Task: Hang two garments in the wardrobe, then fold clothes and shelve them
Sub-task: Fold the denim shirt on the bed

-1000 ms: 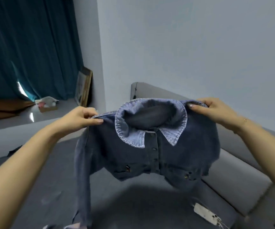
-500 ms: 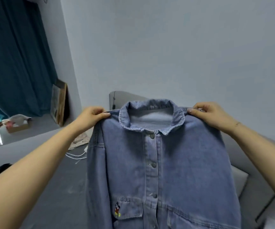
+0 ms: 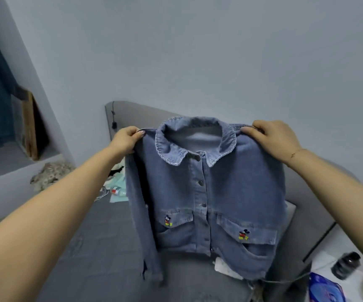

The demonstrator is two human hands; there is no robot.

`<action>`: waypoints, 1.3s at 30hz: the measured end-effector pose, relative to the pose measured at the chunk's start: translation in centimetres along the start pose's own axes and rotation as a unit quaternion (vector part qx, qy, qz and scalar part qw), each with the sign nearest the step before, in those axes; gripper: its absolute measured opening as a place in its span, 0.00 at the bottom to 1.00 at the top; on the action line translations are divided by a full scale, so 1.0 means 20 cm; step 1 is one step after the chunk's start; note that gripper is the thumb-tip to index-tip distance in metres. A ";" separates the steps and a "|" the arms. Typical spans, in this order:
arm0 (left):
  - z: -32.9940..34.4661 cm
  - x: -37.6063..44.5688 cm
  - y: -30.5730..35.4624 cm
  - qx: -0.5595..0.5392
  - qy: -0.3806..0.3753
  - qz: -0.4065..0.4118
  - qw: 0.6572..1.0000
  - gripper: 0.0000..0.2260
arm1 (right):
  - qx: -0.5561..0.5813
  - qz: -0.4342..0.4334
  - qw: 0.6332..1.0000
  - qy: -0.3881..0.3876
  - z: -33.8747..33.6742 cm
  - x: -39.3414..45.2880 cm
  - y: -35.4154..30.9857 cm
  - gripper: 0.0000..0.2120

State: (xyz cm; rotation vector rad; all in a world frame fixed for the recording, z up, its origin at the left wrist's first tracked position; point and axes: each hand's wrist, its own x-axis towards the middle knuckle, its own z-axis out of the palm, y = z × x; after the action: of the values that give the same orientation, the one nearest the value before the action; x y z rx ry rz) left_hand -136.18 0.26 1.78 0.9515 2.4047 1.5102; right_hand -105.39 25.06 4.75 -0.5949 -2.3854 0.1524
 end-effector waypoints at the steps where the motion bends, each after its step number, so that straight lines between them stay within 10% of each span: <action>1: 0.00 0.00 -0.03 0.014 -0.003 0.019 1.000 0.11 | 0.003 0.003 1.000 -0.006 0.01 -0.03 0.01 0.26; 11: -0.21 -0.52 -0.60 0.086 -0.081 0.127 0.985 0.08 | 0.016 -0.018 0.992 -0.122 0.36 -0.74 -0.28 0.20; 18: -0.28 -1.20 -1.63 0.135 -0.133 0.042 0.981 0.03 | 0.033 0.024 0.947 -0.319 1.10 -1.70 -0.62 0.16; 23: -0.22 -1.68 -2.49 0.138 -0.217 -0.060 0.964 0.05 | 0.081 0.055 0.885 -0.454 1.72 -2.41 -0.88 0.36; 29: -0.20 -2.12 -3.11 0.197 -0.344 -0.066 0.916 0.06 | 0.124 0.007 0.868 -0.481 2.14 -3.10 -1.12 0.20; 32: -0.17 -2.23 -3.26 0.220 -0.375 -0.025 0.900 0.22 | 0.109 -0.011 0.881 -0.460 2.24 -3.27 -1.15 0.09; 35: -0.14 -2.28 -3.35 0.290 -0.367 -0.040 0.883 0.11 | 0.098 -0.019 0.822 -0.560 2.31 -3.36 -1.12 0.16; 39: -0.08 -2.36 -3.32 0.368 -0.363 -0.142 0.844 0.23 | 0.120 0.016 0.742 -0.660 2.35 -3.37 -1.07 0.19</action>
State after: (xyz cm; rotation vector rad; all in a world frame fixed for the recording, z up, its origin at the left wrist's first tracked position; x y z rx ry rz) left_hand -128.45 -47.84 -63.59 0.9615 2.3268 0.0115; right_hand -97.82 -22.55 -65.02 -0.4228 -3.5777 1.2467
